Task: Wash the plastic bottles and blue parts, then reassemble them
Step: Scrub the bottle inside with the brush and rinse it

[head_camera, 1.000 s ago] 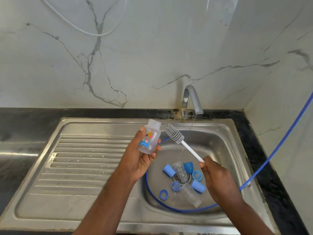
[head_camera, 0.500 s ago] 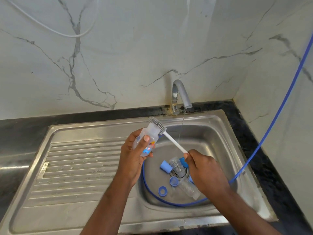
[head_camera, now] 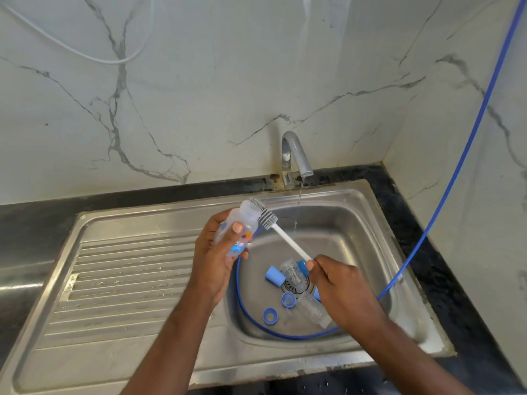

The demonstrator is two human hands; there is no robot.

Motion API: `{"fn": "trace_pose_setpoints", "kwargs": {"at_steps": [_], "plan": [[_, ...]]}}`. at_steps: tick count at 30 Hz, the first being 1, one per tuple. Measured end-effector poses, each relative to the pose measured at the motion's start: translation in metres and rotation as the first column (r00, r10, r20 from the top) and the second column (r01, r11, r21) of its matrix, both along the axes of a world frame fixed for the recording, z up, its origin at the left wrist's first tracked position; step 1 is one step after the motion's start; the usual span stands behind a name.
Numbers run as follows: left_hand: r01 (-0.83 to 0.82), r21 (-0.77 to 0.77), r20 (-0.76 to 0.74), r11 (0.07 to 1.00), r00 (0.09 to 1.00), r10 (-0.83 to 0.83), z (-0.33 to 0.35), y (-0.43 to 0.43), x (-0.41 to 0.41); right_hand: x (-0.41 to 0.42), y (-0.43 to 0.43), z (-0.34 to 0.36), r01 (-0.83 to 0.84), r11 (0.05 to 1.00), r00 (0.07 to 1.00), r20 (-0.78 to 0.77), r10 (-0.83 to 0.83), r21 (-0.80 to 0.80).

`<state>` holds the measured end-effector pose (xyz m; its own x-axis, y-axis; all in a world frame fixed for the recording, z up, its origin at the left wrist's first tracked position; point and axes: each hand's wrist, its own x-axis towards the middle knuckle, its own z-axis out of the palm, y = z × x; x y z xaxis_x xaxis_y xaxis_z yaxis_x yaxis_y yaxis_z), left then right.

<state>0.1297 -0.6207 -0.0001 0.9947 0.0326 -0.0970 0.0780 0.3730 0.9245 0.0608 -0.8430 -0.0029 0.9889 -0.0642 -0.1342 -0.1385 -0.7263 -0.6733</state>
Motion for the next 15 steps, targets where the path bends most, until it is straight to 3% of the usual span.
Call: {"fn": "trace_pose_setpoints", "kwargs": {"at_steps": [5, 9, 15], "plan": [[-0.037, -0.065, 0.005, 0.997, 0.999, 0.037, 0.001, 0.0, 0.004, -0.006, -0.002, -0.006, -0.005, 0.999, 1.0, -0.008, 0.006, 0.045], [0.05, -0.018, -0.007, 0.999, 0.999, -0.05, -0.002, -0.011, -0.001, 0.001, -0.009, -0.007, 0.021, 0.999, 1.0, 0.0, -0.021, 0.045], [0.021, -0.121, -0.018, 0.992, 1.0, -0.023, -0.002, -0.004, 0.006, -0.004, -0.011, -0.016, -0.032, 0.995, 0.999, 0.019, 0.03, 0.09]]}}
